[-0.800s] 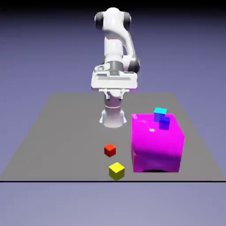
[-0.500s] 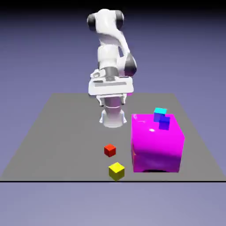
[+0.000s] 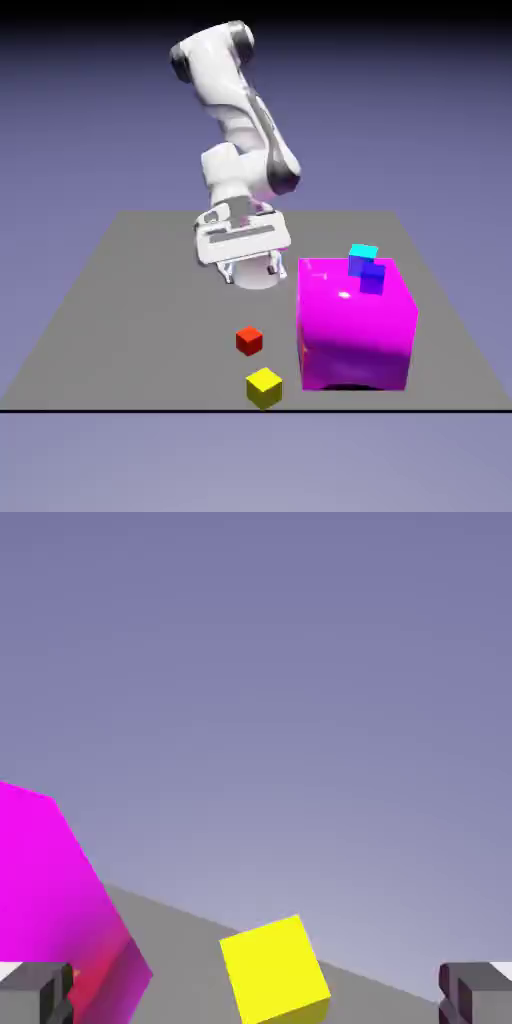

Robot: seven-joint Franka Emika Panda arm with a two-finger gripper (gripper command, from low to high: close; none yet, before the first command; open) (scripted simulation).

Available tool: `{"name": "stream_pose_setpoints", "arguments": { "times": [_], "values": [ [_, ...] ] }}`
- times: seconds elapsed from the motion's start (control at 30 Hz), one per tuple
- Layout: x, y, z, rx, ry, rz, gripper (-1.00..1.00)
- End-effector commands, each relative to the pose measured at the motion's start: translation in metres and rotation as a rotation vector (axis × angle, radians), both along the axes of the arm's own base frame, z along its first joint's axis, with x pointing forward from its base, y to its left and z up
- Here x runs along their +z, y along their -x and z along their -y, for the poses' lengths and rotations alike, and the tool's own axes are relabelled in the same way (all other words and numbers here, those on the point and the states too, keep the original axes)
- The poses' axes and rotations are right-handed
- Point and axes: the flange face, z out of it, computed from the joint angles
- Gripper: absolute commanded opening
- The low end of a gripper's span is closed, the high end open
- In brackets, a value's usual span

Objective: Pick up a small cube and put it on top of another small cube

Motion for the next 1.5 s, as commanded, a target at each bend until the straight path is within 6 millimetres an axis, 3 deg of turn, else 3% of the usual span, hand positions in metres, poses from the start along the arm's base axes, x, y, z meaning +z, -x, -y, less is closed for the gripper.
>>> {"name": "stream_pose_setpoints", "arguments": {
  "times": [0.0, 0.4, 0.63, 0.87, 1.13, 1.17, 1.47],
  "values": [
    [-0.008, 0.002, 0.001, 0.014, 0.005, -0.009, 0.00],
    [-0.096, 0.042, 0.008, 0.190, 0.105, -0.138, 0.00],
    [-0.135, 0.073, 0.014, 0.295, 0.182, -0.221, 0.00],
    [-0.153, 0.059, 0.010, 0.287, 0.166, -0.183, 0.00],
    [-0.201, 0.058, 0.002, 0.295, 0.182, -0.221, 0.00],
    [-0.201, 0.058, 0.002, 0.295, 0.182, -0.221, -1.00],
    [-0.151, 0.059, 0.010, 0.287, 0.166, -0.184, -1.00]
  ]
}}
